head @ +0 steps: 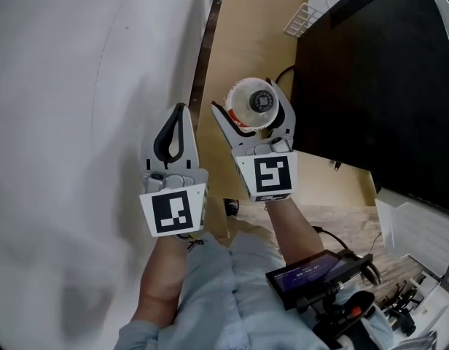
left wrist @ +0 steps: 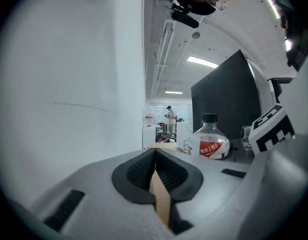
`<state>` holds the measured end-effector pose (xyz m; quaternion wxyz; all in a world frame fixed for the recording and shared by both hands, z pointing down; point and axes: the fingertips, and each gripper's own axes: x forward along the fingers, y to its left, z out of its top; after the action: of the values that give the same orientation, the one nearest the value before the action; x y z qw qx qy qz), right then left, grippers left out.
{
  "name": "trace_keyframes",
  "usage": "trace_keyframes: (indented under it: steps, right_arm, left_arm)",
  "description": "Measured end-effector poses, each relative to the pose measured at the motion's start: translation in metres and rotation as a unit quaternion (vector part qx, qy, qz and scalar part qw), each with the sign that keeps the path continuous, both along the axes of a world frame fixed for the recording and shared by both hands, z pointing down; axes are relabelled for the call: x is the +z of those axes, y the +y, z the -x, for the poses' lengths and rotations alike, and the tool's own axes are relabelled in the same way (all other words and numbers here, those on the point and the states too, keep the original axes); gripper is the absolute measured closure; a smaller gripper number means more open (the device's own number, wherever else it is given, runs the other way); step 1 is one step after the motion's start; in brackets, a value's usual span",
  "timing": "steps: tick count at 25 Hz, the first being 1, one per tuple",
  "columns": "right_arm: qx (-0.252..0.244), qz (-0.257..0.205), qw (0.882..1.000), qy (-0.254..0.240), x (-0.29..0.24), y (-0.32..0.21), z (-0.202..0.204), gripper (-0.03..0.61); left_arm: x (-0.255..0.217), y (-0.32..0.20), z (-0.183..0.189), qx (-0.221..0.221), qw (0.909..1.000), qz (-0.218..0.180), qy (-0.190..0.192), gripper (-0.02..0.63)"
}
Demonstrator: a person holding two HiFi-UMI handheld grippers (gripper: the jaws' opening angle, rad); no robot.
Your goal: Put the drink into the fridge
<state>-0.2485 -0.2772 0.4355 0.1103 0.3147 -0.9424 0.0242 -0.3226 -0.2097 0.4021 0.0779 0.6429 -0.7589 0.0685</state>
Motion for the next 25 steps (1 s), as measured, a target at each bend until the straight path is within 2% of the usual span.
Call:
trace_keyframes:
  steps: [4, 8, 15, 20, 25]
  right_arm:
    - [-0.015, 0.010, 1.000, 0.008, 0.014, 0.016, -0.009, 0.138]
    - [-0.014, 0.003, 1.000, 0.003, 0.001, 0.035, -0.049, 0.138]
    - [-0.030, -0.039, 0.999, -0.006, -0.075, 0.166, -0.086, 0.138]
    - [-0.036, -0.045, 0.998, 0.002, -0.071, 0.201, -0.119, 0.138]
    - [-0.016, -0.035, 0.999, 0.004, -0.067, 0.221, -0.152, 0.138]
  left_arm:
    - [0.006, 0.001, -0.009, -0.001, 1.0000, -0.004, -0.007, 0.604]
    - [-0.010, 0.010, -0.057, 0.016, 0.9995, -0.021, -0.016, 0.604]
    - [-0.086, 0.138, -0.101, 0.016, 0.9975, -0.063, -0.029, 0.604]
    - [-0.085, 0.170, -0.130, 0.019, 0.9963, -0.073, -0.040, 0.604]
    - [-0.085, 0.185, -0.160, 0.039, 0.9965, -0.065, -0.036, 0.604]
